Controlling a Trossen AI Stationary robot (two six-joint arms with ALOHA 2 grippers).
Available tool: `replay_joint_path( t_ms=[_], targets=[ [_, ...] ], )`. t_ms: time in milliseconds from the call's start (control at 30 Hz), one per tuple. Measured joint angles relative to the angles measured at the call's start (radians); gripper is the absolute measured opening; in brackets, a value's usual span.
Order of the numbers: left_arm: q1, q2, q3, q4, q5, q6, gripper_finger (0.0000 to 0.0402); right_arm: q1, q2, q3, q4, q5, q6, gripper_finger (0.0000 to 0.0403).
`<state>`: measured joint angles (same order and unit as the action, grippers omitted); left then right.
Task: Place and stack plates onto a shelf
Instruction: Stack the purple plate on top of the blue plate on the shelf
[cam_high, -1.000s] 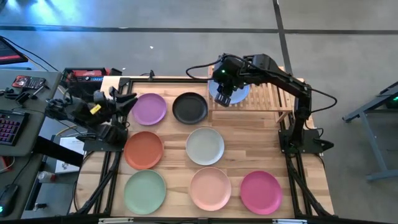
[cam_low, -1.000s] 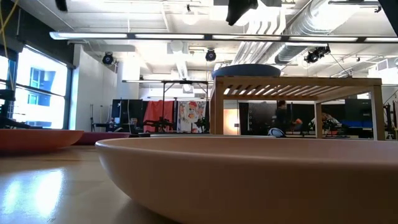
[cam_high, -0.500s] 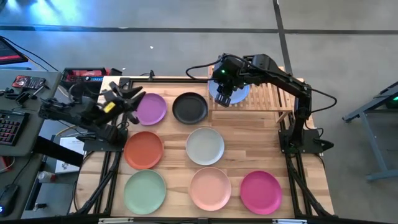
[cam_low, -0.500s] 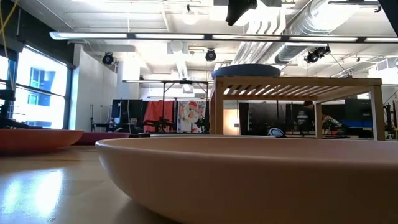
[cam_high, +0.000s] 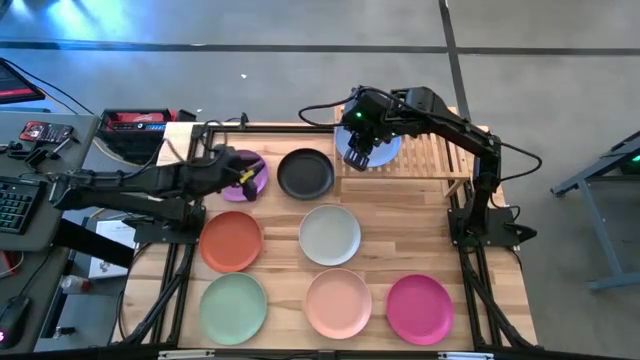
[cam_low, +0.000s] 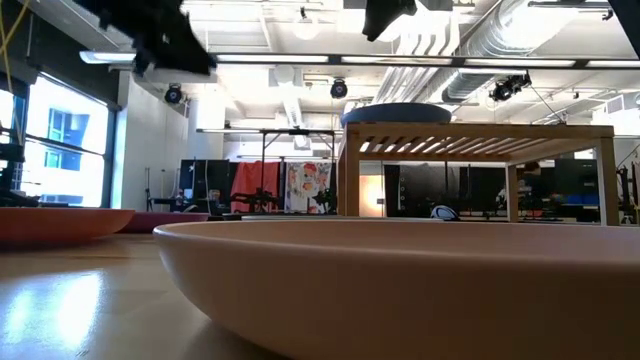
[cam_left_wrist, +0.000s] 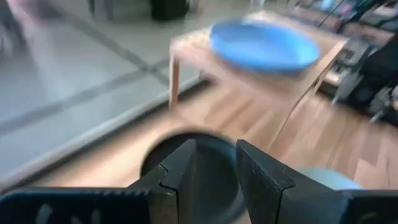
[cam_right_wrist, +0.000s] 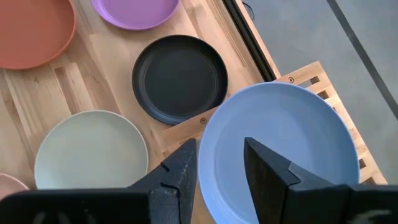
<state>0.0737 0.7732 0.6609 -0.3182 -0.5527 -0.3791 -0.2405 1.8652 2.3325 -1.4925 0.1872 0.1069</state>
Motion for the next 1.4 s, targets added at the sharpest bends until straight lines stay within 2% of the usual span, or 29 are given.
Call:
replay_joint_path(
  t_ms=[133, 300, 667, 967, 1400],
  targets=[
    [0.087, 0.041, 0.000, -0.085, 0.104, -0.113, 0.0101, 0.000, 0.000, 0.000, 0.000, 0.000, 0.001, 0.0108],
    [0.174, 0.094, 0.000, -0.146, 0.213, -0.175, 0.0101, 0.000, 0.000, 0.000, 0.000, 0.000, 0.002, 0.0108],
    [0.280, 0.259, 0.000, -0.187, 0.339, -0.223, 0.0101, 0.000, 0.000, 0.000, -0.001, 0.000, 0.025, 0.0108],
    [0.301, 0.393, 0.000, -0.186, 0.378, -0.248, 0.0101, 0.000, 0.000, 0.000, -0.001, 0.000, 0.025, 0.0108],
    [0.300, 0.532, 0.000, -0.186, 0.377, -0.301, 0.0101, 0.000, 0.000, 0.000, -0.001, 0.000, 0.025, 0.0108]
  ],
)
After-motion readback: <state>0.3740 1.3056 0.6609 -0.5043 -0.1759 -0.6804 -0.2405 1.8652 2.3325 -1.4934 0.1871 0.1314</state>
